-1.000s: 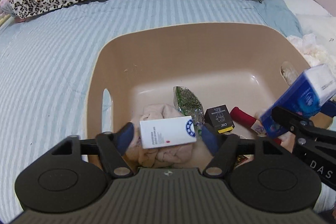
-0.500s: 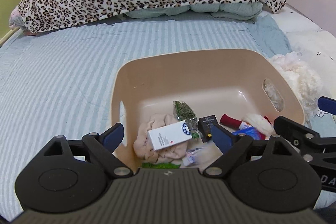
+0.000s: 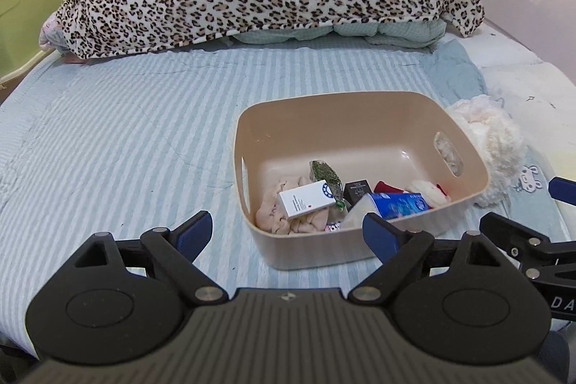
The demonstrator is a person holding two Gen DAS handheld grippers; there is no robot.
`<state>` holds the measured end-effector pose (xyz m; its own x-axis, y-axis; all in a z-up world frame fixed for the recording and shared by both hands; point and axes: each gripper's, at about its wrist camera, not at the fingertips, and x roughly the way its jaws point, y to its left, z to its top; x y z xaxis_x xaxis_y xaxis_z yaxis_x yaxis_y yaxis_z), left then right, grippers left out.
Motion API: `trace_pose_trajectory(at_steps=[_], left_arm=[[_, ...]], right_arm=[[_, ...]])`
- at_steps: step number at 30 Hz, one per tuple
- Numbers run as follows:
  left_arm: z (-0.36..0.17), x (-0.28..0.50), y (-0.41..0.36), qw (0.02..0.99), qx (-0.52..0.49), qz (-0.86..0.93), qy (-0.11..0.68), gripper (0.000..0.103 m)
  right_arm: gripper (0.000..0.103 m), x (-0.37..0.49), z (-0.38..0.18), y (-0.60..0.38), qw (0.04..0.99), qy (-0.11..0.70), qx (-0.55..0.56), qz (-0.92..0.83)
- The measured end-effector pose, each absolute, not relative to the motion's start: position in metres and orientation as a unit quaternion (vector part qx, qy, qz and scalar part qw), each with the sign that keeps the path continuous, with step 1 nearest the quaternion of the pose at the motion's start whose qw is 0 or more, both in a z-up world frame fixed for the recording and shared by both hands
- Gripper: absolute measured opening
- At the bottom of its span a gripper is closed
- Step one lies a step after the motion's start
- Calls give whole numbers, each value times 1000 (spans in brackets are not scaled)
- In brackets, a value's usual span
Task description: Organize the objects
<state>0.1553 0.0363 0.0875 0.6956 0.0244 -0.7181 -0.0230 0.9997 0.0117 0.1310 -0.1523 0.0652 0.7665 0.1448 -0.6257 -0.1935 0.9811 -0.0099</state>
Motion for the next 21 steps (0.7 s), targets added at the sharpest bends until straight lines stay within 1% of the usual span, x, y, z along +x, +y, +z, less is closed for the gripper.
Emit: trace_pose_trajectory(at_steps=[14, 21], left_arm=[[108, 93, 37, 927, -1, -1, 376, 91], [113, 61, 28, 932, 19, -10, 361, 91]], right_arm=[[101, 75, 89, -153, 941, 322, -31, 104], [101, 53, 92, -155, 942, 318, -27, 105]])
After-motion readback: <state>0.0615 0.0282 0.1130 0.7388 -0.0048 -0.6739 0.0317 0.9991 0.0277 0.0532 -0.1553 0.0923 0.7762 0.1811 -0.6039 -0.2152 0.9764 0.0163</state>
